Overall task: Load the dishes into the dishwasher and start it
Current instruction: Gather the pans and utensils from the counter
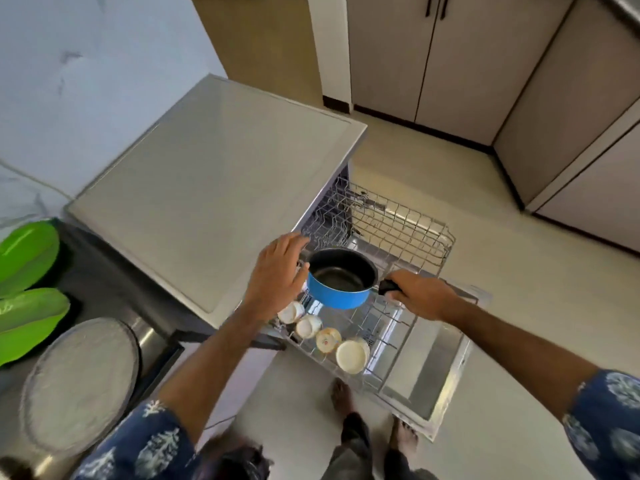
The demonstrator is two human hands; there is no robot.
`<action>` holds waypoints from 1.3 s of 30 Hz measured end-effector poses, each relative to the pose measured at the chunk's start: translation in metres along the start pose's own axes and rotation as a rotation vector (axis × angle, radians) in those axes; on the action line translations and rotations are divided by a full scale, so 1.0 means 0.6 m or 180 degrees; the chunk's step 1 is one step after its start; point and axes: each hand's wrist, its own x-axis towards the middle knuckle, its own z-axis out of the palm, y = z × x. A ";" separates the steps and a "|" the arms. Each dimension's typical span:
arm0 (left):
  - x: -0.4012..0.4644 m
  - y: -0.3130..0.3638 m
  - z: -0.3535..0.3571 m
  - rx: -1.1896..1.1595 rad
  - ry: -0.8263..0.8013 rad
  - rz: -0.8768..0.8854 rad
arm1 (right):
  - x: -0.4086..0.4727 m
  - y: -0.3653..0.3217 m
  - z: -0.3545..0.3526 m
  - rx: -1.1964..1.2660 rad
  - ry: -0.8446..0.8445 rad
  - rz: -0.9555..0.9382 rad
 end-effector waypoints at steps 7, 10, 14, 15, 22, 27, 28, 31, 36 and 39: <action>0.120 -0.108 0.046 0.0790 -0.0484 0.0079 | 0.166 0.038 0.032 0.0055 0.0233 0.0494; 0.126 -0.119 0.060 0.0825 -0.0369 0.0165 | 0.243 0.059 0.053 0.0237 0.0330 0.0563; 0.126 -0.121 0.065 0.0784 -0.0253 0.0113 | 0.338 0.080 0.076 0.0362 0.0452 0.0443; 0.127 -0.120 0.066 0.0771 -0.0248 0.0100 | 0.358 0.083 0.080 0.0391 0.0470 0.0421; 0.128 -0.116 0.065 0.0740 -0.0152 0.0058 | 0.460 0.101 0.114 0.0507 0.0489 0.0230; 0.129 -0.113 0.068 0.0814 -0.0074 0.0014 | 0.485 0.111 0.129 0.0450 0.0477 0.0121; 0.128 -0.112 0.068 0.0823 -0.0069 0.0008 | 0.488 0.114 0.132 0.0441 0.0464 0.0132; 0.128 -0.110 0.067 0.0836 -0.0061 -0.0016 | 0.491 0.115 0.135 0.0323 0.0404 0.0210; 0.130 -0.112 0.067 0.0802 -0.0115 -0.0062 | 0.485 0.108 0.145 0.0199 0.0435 0.0365; 0.129 -0.112 0.067 0.0801 -0.0124 -0.0057 | 0.470 0.102 0.147 0.0066 0.0390 0.0372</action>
